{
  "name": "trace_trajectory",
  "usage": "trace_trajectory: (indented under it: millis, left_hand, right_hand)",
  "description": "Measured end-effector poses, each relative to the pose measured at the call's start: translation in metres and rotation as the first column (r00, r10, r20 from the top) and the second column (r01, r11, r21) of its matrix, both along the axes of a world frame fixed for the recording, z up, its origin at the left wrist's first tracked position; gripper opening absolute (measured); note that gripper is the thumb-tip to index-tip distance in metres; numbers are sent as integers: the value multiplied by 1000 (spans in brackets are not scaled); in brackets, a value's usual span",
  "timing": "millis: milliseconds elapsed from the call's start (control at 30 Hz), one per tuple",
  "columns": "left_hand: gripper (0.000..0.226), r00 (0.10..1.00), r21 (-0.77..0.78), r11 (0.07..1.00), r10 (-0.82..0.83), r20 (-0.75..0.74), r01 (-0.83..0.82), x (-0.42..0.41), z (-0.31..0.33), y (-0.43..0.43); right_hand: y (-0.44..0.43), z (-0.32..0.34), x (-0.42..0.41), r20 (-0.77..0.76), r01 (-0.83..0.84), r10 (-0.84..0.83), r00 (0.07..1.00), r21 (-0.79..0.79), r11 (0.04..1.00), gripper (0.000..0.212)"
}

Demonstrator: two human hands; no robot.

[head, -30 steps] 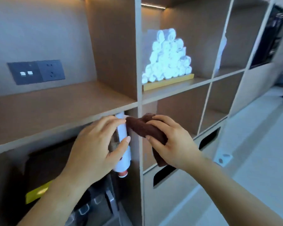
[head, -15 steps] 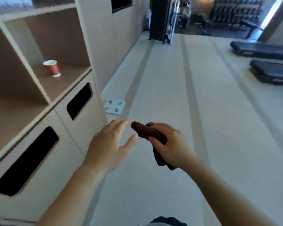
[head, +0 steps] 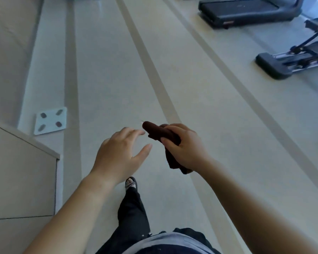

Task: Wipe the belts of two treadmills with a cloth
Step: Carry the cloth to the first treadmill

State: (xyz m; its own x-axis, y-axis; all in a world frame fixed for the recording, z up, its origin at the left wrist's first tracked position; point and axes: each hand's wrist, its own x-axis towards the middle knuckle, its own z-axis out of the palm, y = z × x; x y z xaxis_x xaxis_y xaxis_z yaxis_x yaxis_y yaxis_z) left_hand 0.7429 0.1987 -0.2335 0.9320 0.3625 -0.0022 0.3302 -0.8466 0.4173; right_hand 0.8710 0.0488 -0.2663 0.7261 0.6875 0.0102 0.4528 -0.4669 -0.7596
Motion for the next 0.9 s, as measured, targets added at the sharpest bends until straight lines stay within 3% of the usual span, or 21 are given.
trace_trajectory:
  millis: [433,667,900]
  left_hand:
    - [49,981,-8,984,-179,-71,179,217,-24,168]
    - [51,953,-47,958,-285,-107,282,343,-30,213]
    - [56,903,-37,912,-410,-132,409,531,-47,228]
  right_hand:
    - [145,-7,182,-88,200,-204,975,-49,979,20]
    - [182,-13,288,-98,303,-309,946,-71,950,22]
    - [188,-35,450,-107,439,-443,890,-62,896,22]
